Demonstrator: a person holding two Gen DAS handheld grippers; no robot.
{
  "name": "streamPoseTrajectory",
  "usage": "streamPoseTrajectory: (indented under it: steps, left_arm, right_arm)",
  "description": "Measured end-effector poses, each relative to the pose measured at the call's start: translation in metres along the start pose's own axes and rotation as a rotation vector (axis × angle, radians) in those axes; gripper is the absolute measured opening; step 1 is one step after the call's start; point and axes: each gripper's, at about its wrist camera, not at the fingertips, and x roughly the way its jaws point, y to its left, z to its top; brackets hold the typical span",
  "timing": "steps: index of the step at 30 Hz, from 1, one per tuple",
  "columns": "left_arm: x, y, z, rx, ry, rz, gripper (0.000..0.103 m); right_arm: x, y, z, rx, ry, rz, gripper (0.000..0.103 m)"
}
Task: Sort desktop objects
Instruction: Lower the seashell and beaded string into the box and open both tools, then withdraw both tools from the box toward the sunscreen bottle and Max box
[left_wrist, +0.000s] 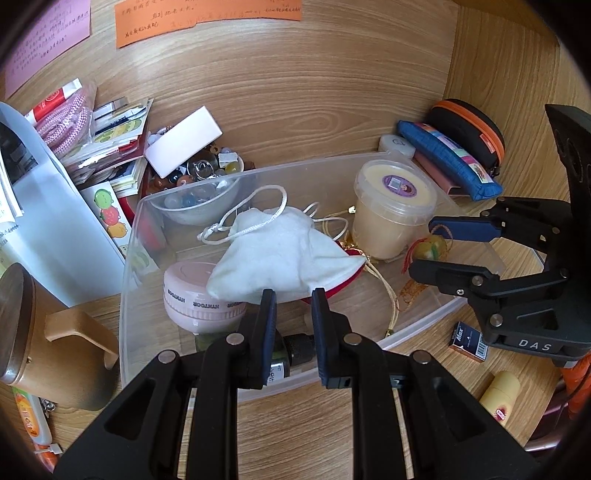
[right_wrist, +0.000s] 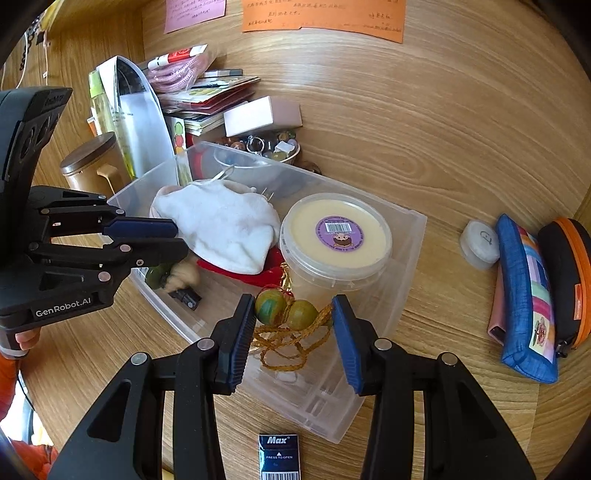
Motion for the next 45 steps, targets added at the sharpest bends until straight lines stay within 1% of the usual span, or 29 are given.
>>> streamPoseTrajectory:
  steps: [8,10,12,15,17,19,21,23,25,27,30,34,35,39,45]
  left_arm:
    - [-0.002,0.003,0.000,-0.002,-0.002,-0.003,0.018]
    - [-0.004,0.002,0.000,0.000,-0.004,0.001,0.018]
    - [-0.008,0.001,-0.001,0.004,-0.009,0.006,0.018]
    - [-0.014,-0.002,-0.003,0.006,-0.018,0.016,0.019]
    - [-0.018,-0.004,-0.004,0.008,-0.024,0.026,0.022]
    - [-0.024,-0.008,-0.006,0.010,-0.034,0.041,0.029]
    - [-0.030,-0.012,-0.009,0.012,-0.047,0.050,0.032]
    - [-0.035,-0.017,-0.012,0.017,-0.056,0.062,0.035]
    - [-0.041,-0.023,-0.015,0.022,-0.066,0.072,0.044]
    - [-0.047,-0.030,-0.020,0.029,-0.081,0.079,0.049]
    - [-0.054,-0.040,-0.026,0.034,-0.091,0.076,0.051]
    - [-0.062,-0.056,-0.036,0.043,-0.100,0.064,0.060]
    - [-0.063,-0.061,-0.038,0.047,-0.102,0.063,0.060]
    - [-0.066,-0.083,-0.051,0.075,-0.100,0.026,0.064]
    - [-0.061,-0.118,-0.072,0.132,-0.075,-0.025,0.065]
  right_arm:
    - [-0.003,0.001,0.000,-0.013,0.000,-0.016,0.039]
    - [-0.007,0.001,-0.001,-0.016,-0.005,-0.021,0.040]
    - [-0.010,0.001,-0.002,-0.016,-0.011,-0.027,0.044]
    - [-0.019,0.000,-0.006,-0.010,-0.026,-0.032,0.046]
    - [-0.026,0.000,-0.009,-0.003,-0.036,-0.032,0.046]
    - [-0.033,0.000,-0.013,-0.001,-0.046,-0.037,0.047]
    - [-0.040,0.000,-0.017,0.005,-0.056,-0.042,0.050]
    - [-0.047,-0.001,-0.023,0.013,-0.065,-0.045,0.050]
    - [-0.054,-0.002,-0.030,0.022,-0.071,-0.047,0.050]
    - [-0.060,-0.004,-0.037,0.032,-0.075,-0.048,0.050]
    - [-0.066,-0.006,-0.049,0.054,-0.076,-0.045,0.050]
    - [-0.074,-0.010,-0.067,0.083,-0.076,-0.042,0.050]
    - [-0.076,-0.011,-0.073,0.094,-0.076,-0.041,0.050]
    - [-0.083,-0.015,-0.092,0.124,-0.070,-0.041,0.050]
    - [-0.089,-0.019,-0.114,0.152,-0.054,-0.057,0.050]
